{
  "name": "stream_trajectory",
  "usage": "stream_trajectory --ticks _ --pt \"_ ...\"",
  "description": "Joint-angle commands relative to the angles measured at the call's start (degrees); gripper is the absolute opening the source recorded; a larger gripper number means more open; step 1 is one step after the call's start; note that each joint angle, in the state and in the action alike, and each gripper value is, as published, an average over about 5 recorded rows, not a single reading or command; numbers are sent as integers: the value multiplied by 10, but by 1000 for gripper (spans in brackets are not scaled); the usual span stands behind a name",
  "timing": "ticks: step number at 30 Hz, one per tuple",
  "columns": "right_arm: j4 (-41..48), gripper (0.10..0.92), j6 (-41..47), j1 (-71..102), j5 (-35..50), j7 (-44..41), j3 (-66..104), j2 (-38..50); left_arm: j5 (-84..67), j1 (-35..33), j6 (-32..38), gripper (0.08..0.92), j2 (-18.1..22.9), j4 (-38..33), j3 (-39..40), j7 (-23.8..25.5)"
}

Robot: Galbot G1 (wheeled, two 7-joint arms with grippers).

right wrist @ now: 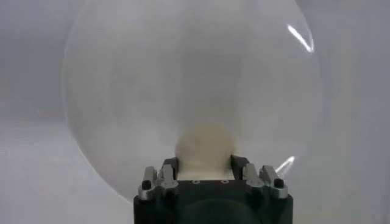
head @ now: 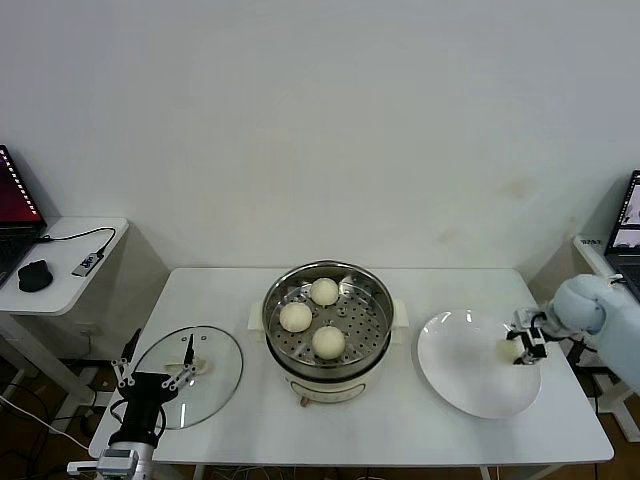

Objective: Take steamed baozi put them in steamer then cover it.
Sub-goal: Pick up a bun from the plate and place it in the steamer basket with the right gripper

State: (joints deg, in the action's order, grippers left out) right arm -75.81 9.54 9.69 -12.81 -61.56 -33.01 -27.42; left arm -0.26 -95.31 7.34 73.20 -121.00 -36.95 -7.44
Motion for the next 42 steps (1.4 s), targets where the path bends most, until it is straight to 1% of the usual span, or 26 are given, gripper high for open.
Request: stream_trajectory --ticks 1,3,7,12,19,26,29,32,42 --pt "-84 543 63 -261 145 -1 -198 29 0 2 0 823 -2 -1 3 0" --pt "-102 543 82 -336 190 1 -257 21 0 4 0 823 -2 -1 4 0" --pt "-127 543 111 -467 251 13 -364 -17 0 5 -1 823 -4 -1 7 1" --pt "-145 546 162 -556 325 48 -442 -91 0 5 -1 823 -5 1 6 1" --pt "-147 551 232 -543 416 102 -461 -194 0 6 -1 823 -4 4 1 1" --pt "-129 552 288 -485 473 168 -451 -257 4 7 -1 823 5 3 0 0" --pt "-118 551 307 -457 483 190 -437 -280 9 7 -1 823 7 2 -2 0" --pt "-99 551 312 -432 477 200 -429 -302 13 7 0 823 8 0 -6 0" --pt "-51 551 321 -376 453 206 -418 -341 13 5 2 823 9 0 -13 -1"
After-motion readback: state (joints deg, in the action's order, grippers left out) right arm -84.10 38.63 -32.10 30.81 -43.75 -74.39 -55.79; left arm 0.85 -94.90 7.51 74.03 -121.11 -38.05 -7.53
